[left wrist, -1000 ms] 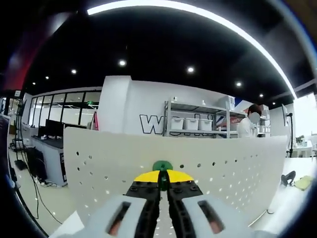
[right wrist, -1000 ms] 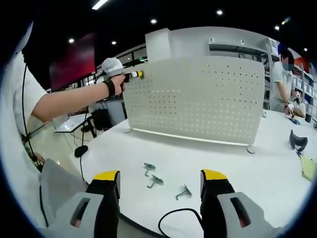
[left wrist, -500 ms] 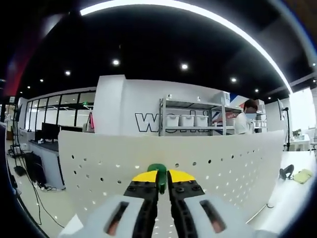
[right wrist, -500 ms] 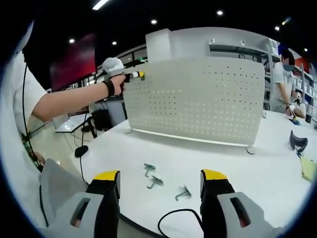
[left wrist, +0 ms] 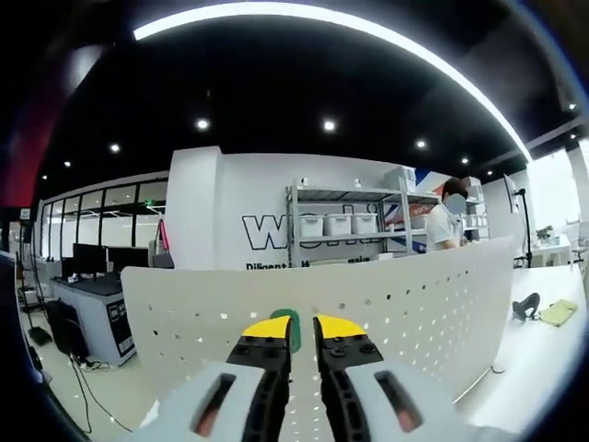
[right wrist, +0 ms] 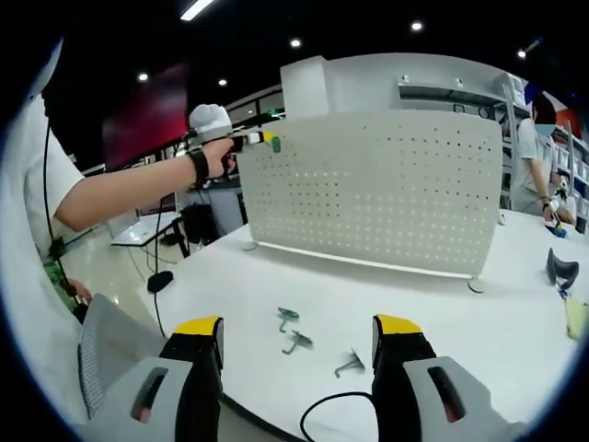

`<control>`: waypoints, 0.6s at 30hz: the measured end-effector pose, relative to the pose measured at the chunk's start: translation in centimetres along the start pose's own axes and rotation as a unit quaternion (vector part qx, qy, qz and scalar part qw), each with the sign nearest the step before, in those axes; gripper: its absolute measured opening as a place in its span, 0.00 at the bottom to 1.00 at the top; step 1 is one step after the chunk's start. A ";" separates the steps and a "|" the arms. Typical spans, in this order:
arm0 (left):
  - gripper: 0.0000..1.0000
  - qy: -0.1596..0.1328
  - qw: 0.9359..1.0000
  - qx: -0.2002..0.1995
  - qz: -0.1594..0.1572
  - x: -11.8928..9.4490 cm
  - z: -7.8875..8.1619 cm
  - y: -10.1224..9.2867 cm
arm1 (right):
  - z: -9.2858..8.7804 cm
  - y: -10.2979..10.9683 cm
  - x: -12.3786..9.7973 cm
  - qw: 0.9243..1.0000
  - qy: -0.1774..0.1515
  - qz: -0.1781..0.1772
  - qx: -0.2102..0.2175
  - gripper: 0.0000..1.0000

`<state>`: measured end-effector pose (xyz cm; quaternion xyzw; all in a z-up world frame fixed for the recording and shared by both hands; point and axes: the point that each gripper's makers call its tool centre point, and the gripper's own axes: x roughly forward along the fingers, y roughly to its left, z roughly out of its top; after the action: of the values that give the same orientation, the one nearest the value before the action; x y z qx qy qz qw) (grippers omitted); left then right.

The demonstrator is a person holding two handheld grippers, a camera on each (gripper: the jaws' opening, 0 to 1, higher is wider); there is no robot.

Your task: Insert the hook assembly into the mounting plate slot until the hook locks in place.

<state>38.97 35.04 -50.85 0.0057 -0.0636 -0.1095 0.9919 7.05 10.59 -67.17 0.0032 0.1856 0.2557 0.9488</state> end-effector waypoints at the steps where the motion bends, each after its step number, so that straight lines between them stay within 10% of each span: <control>1: 0.11 0.000 1.000 0.002 -0.002 -0.4 0.1 0.0 | 0.0 0.1 0.0 1.000 0.000 0.003 -0.001 0.66; 18: 0.15 0.041 0.998 0.016 -0.047 -6.9 -3.0 -3.4 | 0.1 0.9 0.2 0.999 -0.014 0.036 -0.007 0.66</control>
<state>31.95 33.20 -54.76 0.0295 -0.0240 -0.1547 0.9872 6.77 11.45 -67.07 0.0067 0.1698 0.2906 0.9416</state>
